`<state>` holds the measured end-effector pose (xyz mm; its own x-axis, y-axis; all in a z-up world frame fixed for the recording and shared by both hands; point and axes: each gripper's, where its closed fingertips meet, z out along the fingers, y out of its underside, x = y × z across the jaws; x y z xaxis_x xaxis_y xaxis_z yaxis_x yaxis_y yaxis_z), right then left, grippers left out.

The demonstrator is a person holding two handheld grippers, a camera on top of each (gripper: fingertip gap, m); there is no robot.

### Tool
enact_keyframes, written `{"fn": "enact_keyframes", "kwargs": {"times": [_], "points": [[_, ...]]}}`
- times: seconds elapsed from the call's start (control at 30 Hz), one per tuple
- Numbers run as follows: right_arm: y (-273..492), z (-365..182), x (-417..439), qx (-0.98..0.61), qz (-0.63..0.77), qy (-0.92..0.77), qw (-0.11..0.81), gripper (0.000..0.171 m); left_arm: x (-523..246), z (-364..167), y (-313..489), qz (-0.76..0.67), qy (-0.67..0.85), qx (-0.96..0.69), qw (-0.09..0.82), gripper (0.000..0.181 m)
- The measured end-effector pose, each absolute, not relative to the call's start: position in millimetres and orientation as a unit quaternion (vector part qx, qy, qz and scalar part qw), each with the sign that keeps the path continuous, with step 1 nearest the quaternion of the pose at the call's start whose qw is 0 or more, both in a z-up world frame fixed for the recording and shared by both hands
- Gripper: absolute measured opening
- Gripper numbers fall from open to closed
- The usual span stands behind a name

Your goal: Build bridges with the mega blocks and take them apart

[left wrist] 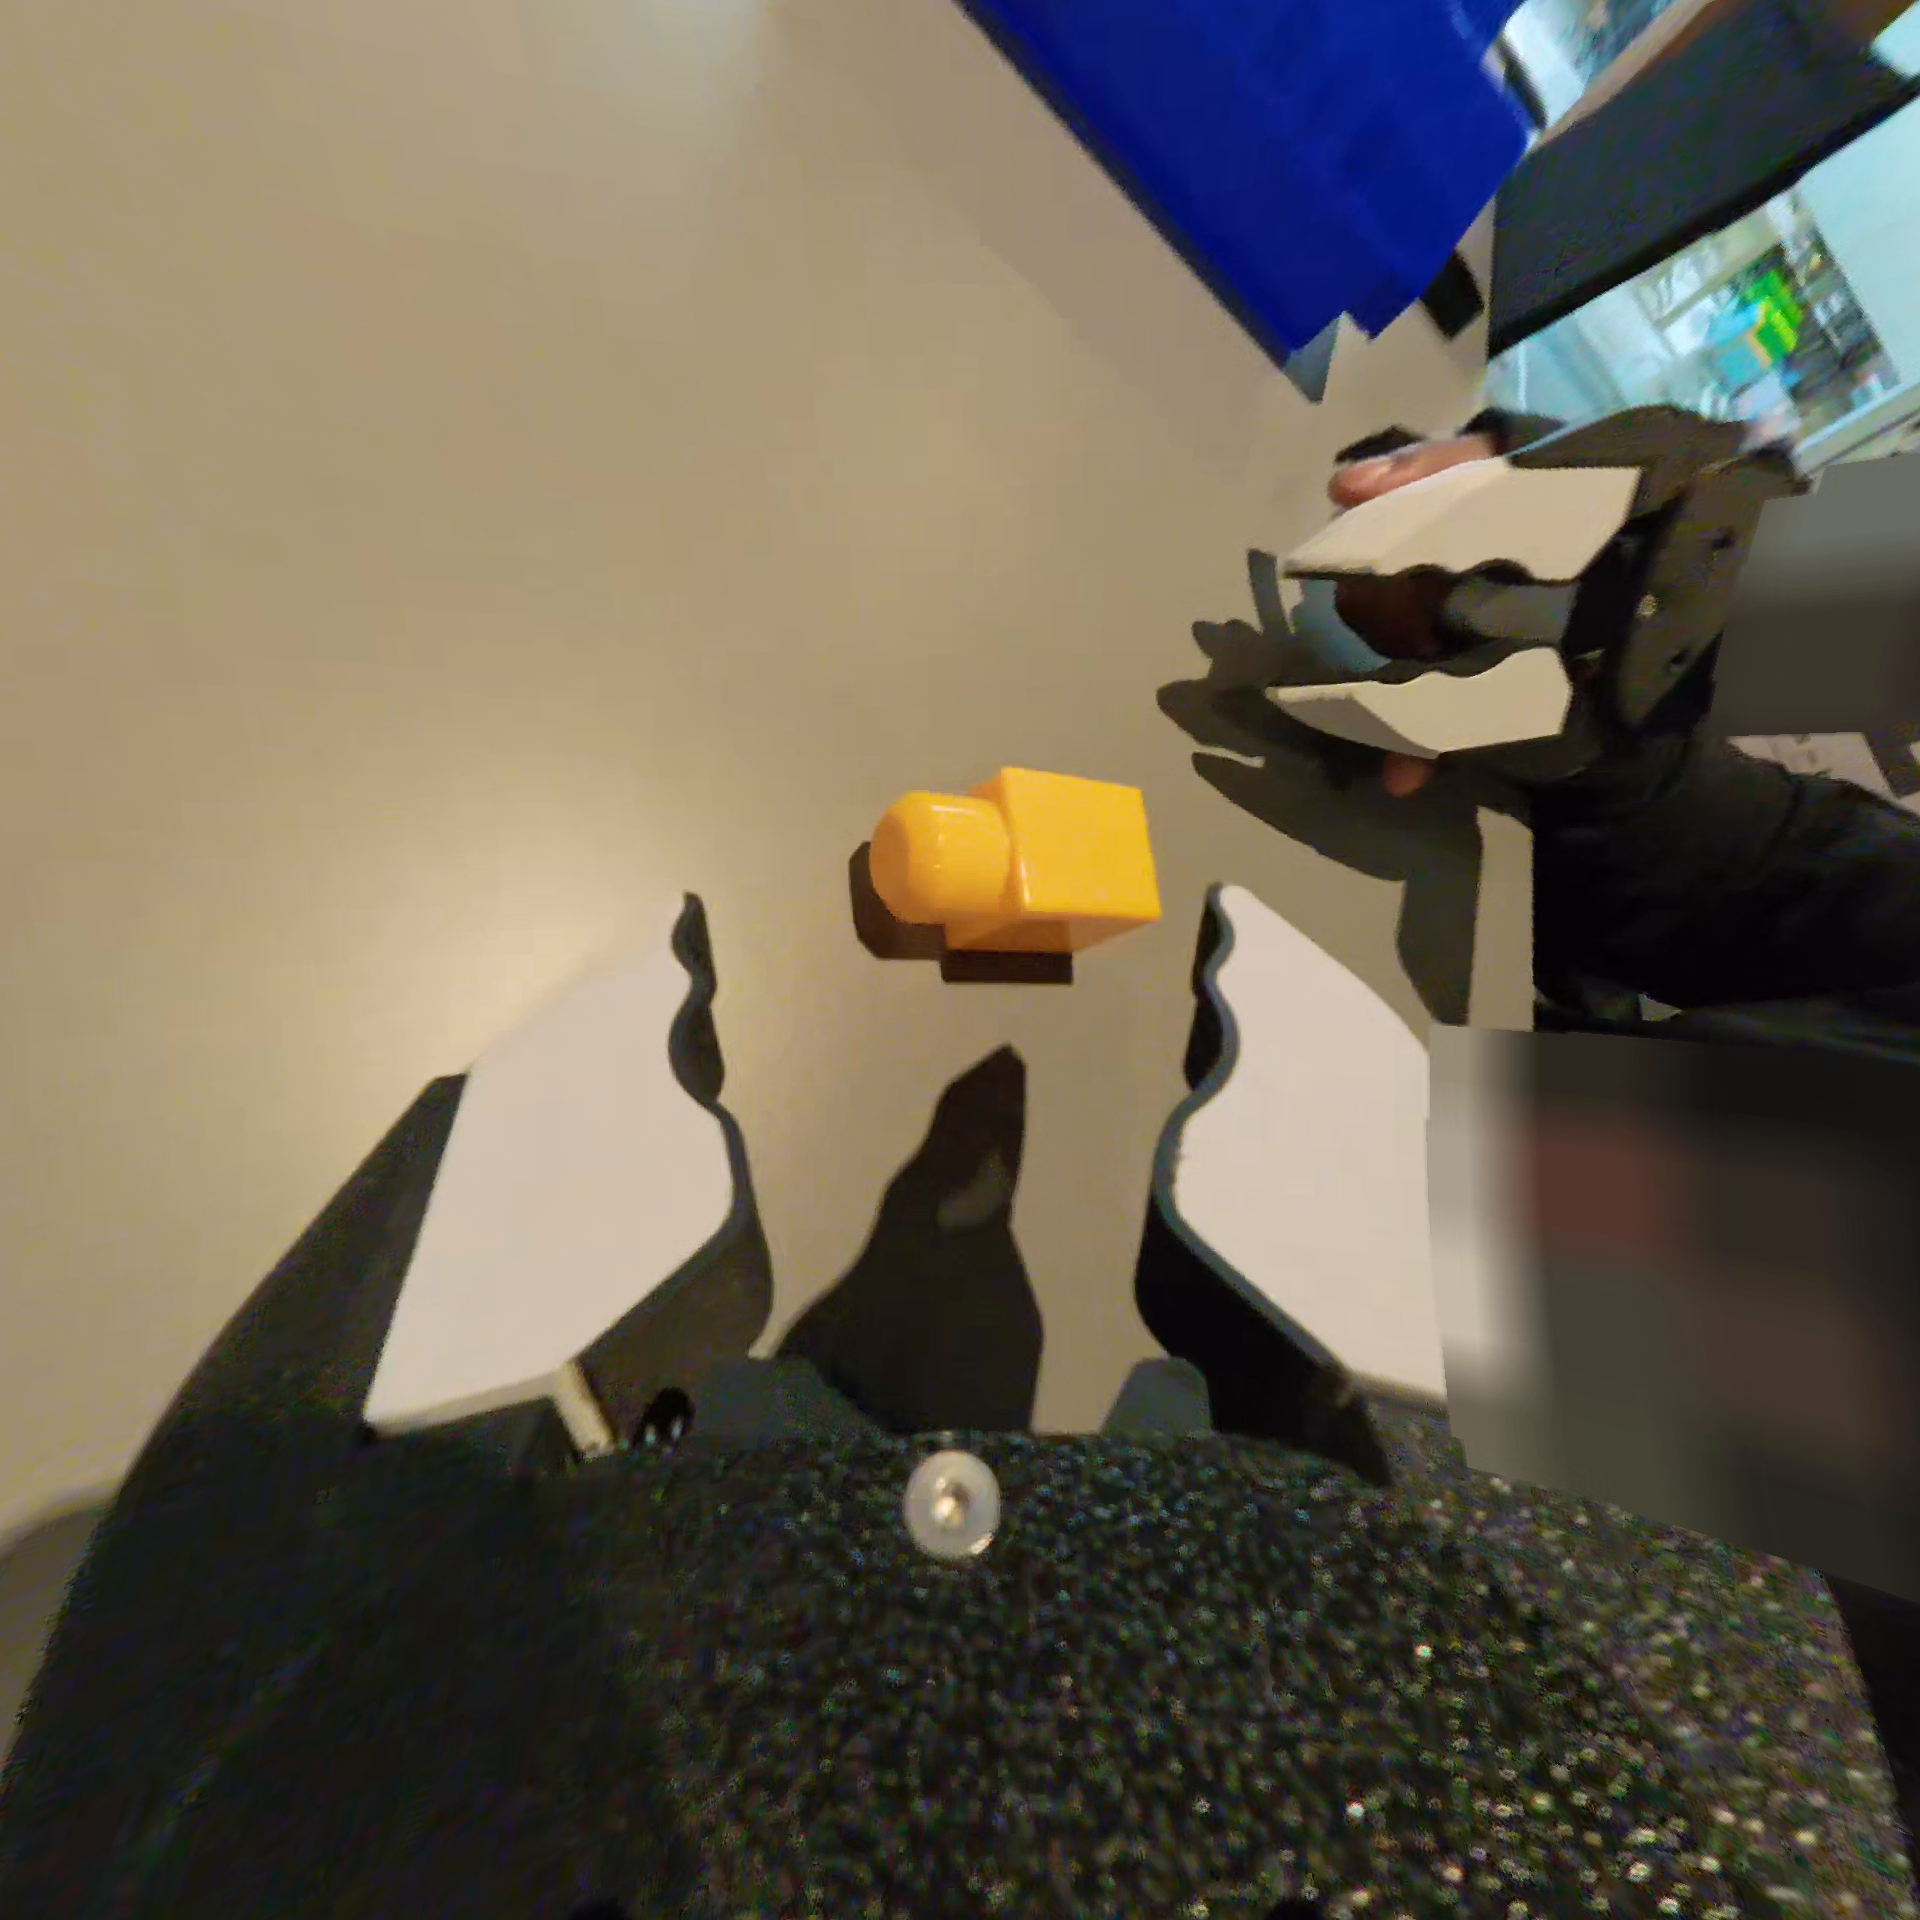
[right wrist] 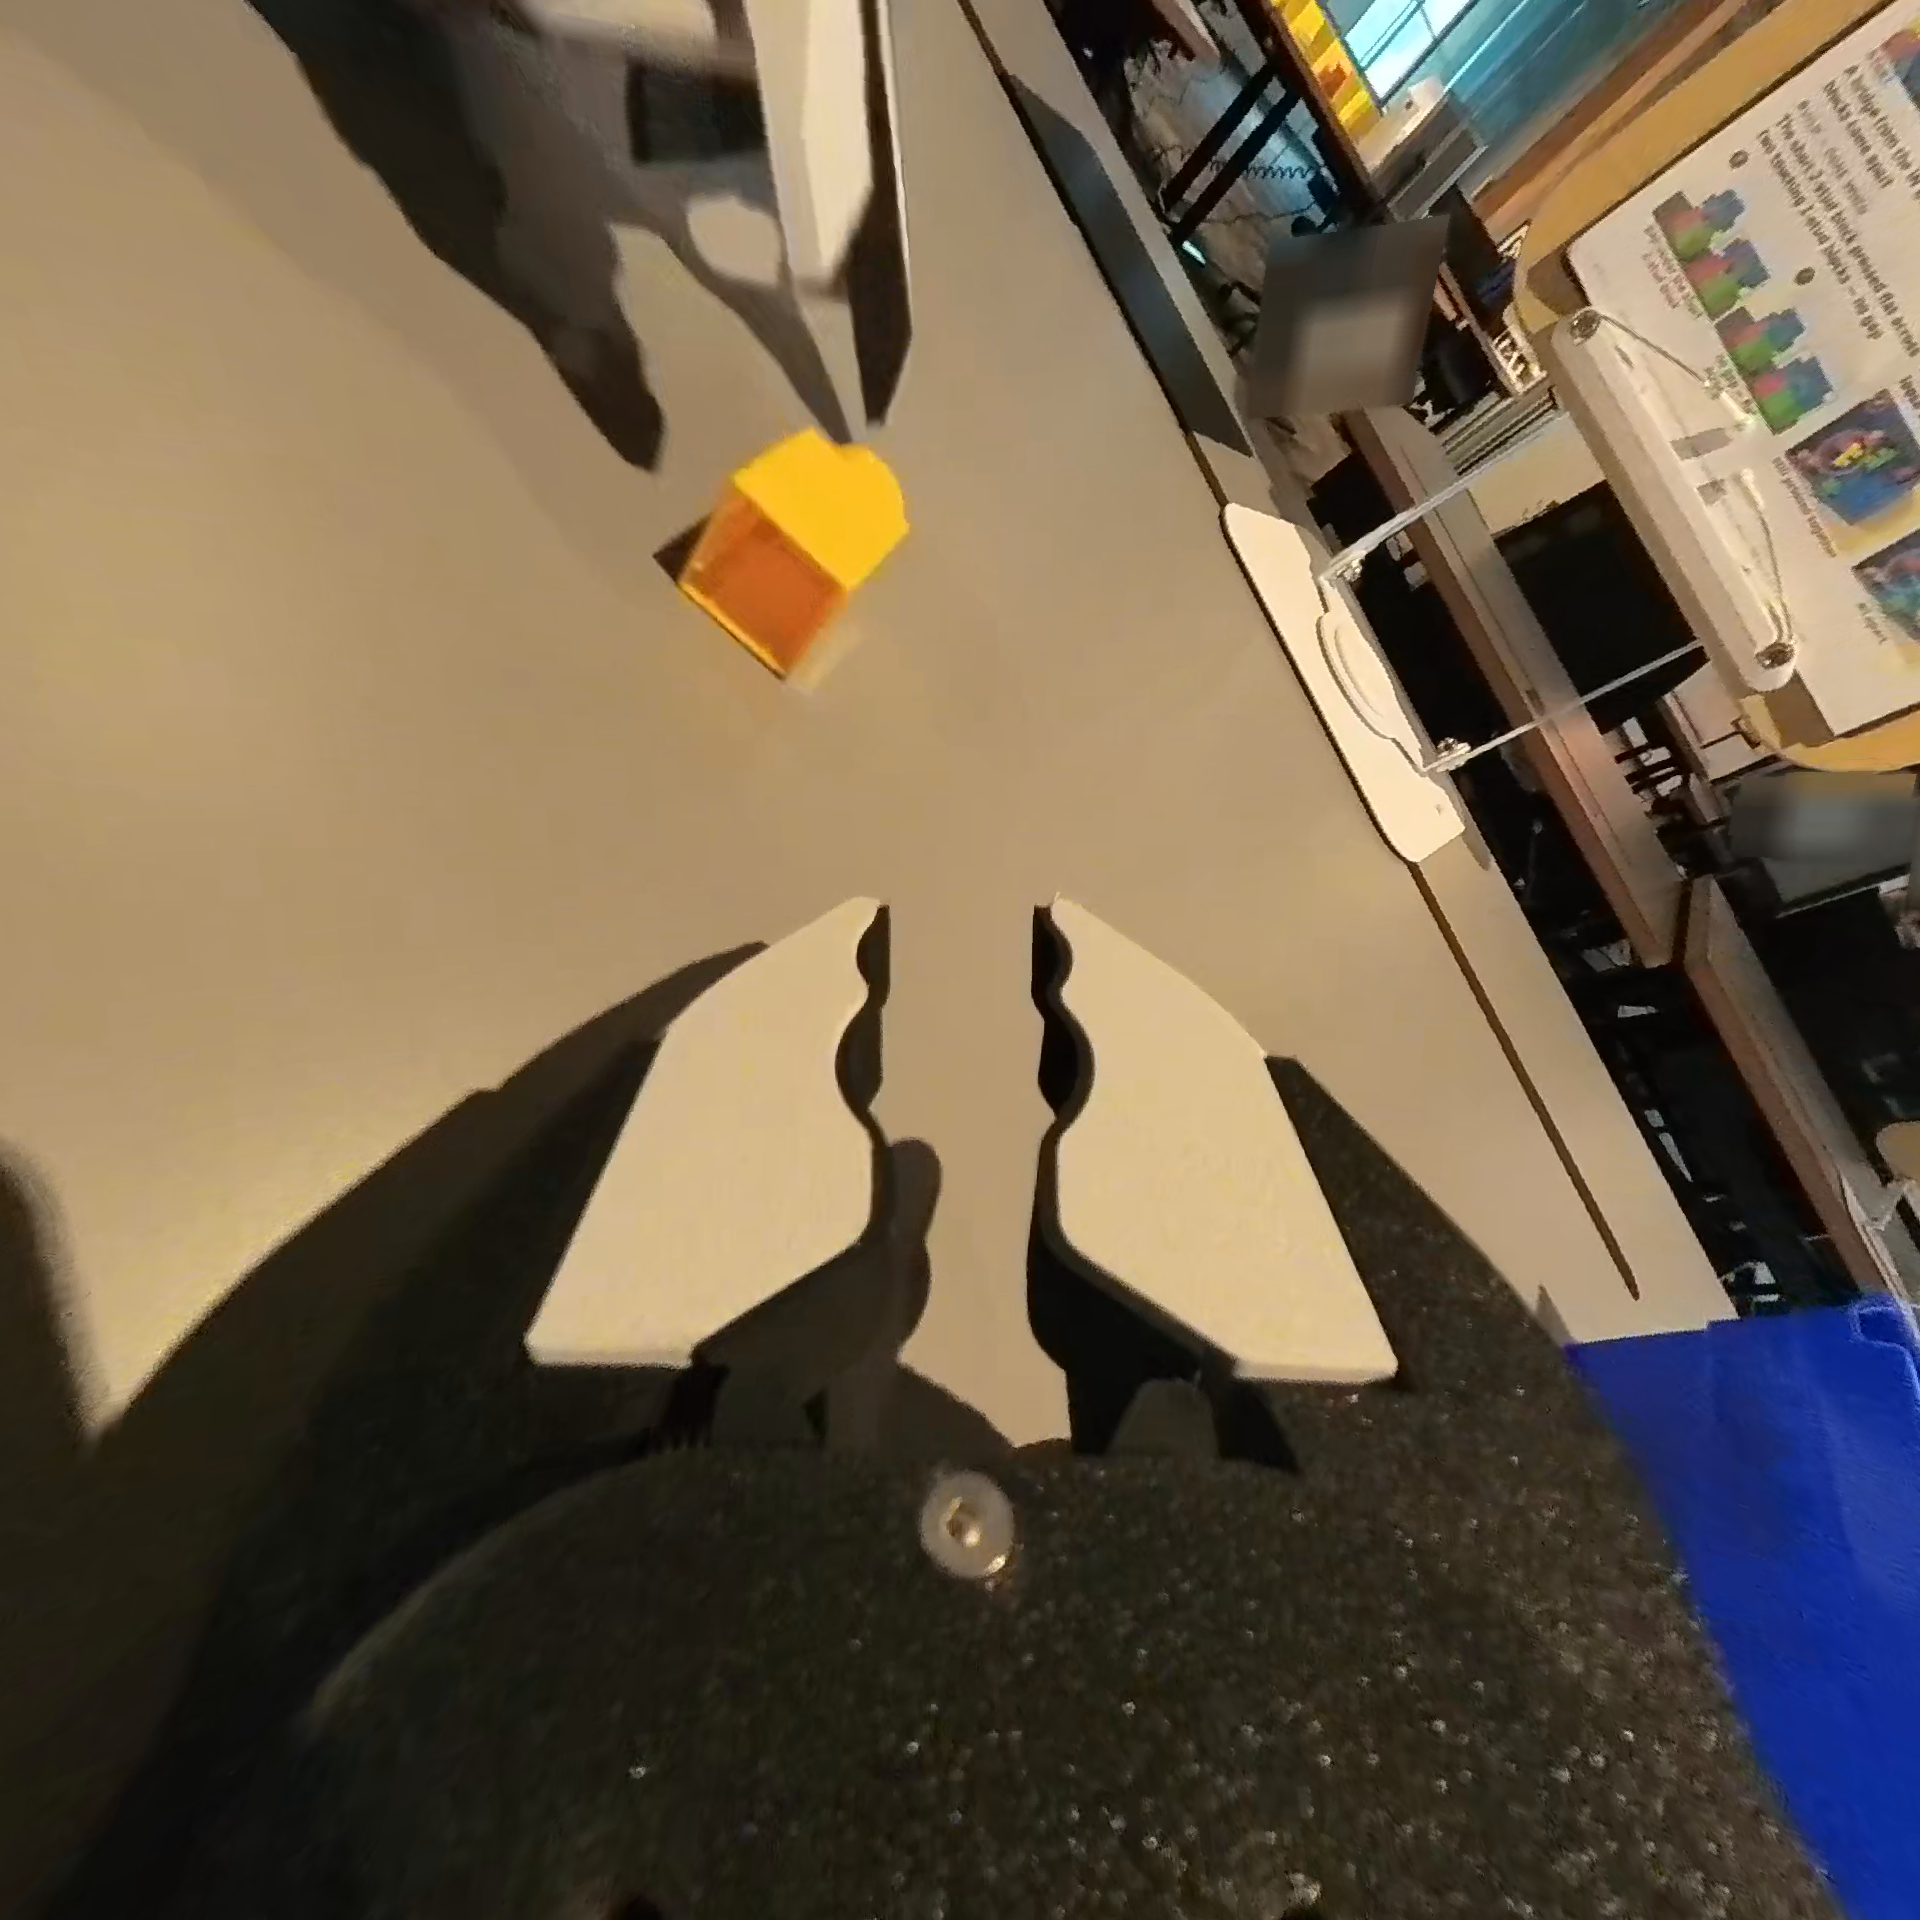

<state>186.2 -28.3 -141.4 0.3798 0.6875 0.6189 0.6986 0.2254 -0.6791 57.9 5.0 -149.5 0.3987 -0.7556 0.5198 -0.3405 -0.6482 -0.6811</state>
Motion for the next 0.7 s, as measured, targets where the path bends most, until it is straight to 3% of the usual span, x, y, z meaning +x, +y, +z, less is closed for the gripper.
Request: {"fn": "enact_keyframes", "kwargs": {"times": [0.17, 0.3, 0.43, 0.6, 0.7], "points": [[-25, -135, 191, -0.645, 0.034, -0.522, 0.558, 0.026, -41, -57, 33, -0.389, 0.275, -0.773, 0.419, 0.084], [-24, -131, 193, -0.653, 0.057, -0.505, 0.562, 0.026, -228, 0, 71, -0.199, 0.089, -0.805, 0.552, 0.074], [-26, -131, 188, -0.654, 0.070, -0.506, 0.558, 0.026, -377, -20, 76, -0.091, -0.076, -0.857, 0.501, 0.063], [-30, -135, 183, -0.644, 0.064, -0.522, 0.555, 0.027, -424, -87, 99, -0.105, -0.115, -0.916, 0.371, 0.045], [-31, -137, 185, -0.642, 0.058, -0.527, 0.553, 0.027, -435, -103, 108, -0.108, -0.122, -0.923, 0.348, 0.030]]}}
